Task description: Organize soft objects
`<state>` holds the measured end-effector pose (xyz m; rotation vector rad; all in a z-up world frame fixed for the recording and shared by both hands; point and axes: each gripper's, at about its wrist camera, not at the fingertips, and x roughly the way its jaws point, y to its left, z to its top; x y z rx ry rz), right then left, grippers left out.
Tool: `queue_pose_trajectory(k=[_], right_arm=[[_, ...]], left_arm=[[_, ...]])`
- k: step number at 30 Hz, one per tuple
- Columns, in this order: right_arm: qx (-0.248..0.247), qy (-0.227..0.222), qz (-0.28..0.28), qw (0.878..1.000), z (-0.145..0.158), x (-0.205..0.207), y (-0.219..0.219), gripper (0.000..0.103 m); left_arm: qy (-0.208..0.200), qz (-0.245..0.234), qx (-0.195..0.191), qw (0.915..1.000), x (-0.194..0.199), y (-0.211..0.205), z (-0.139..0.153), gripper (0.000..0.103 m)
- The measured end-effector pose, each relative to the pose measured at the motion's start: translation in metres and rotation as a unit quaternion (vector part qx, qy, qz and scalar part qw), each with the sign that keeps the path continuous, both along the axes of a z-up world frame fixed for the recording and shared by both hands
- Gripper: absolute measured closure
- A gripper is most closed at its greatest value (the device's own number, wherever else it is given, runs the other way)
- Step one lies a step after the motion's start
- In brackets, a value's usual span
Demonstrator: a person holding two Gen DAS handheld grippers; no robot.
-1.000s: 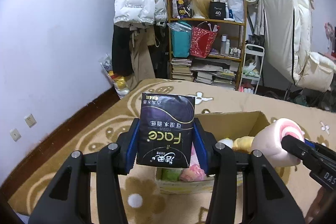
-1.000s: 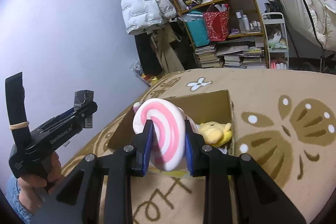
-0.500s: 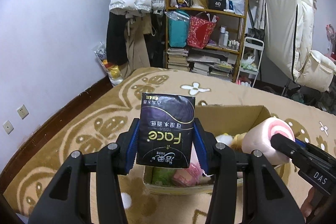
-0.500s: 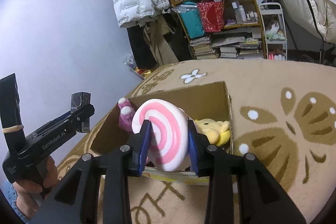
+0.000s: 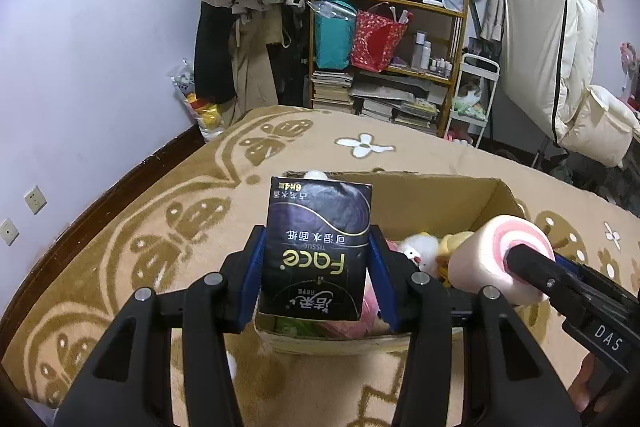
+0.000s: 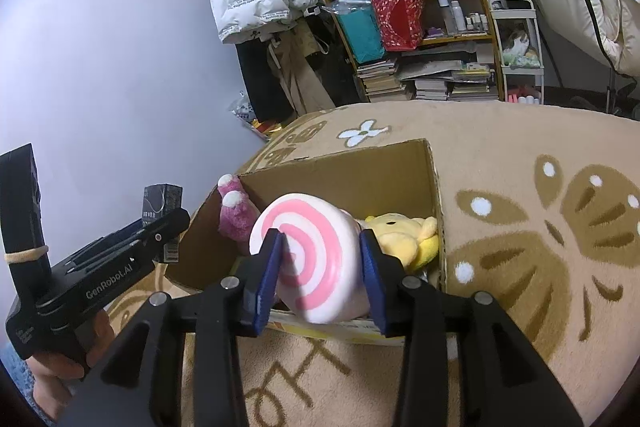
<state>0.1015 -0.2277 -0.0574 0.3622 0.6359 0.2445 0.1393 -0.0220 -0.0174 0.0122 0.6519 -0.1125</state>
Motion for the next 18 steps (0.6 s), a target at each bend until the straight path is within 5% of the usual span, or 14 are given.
queue_pose_trajectory(k=[7,13,16,18], right_arm=[[-0.008,-0.004,0.002,1.000,0.003,-0.004,0.002,0.046],[-0.013,-0.004,-0.006,1.000,0.011,-0.012,0.004,0.017],[-0.034,-0.011,-0.014,0.999,0.019,-0.018,0.006,0.000],[-0.044,-0.021,-0.014,0.999,0.026,-0.023,0.005,0.000]], left_arm=[[0.004,0.002,0.004,1.0000,-0.002,-0.001,0.001,0.041],[-0.001,0.009,0.009,0.9999,-0.008,0.002,0.006,0.003],[-0.020,0.030,0.031,0.9989,-0.017,0.004,0.012,0.001],[-0.022,0.037,0.036,0.9984,-0.020,0.006,0.016,0.001]])
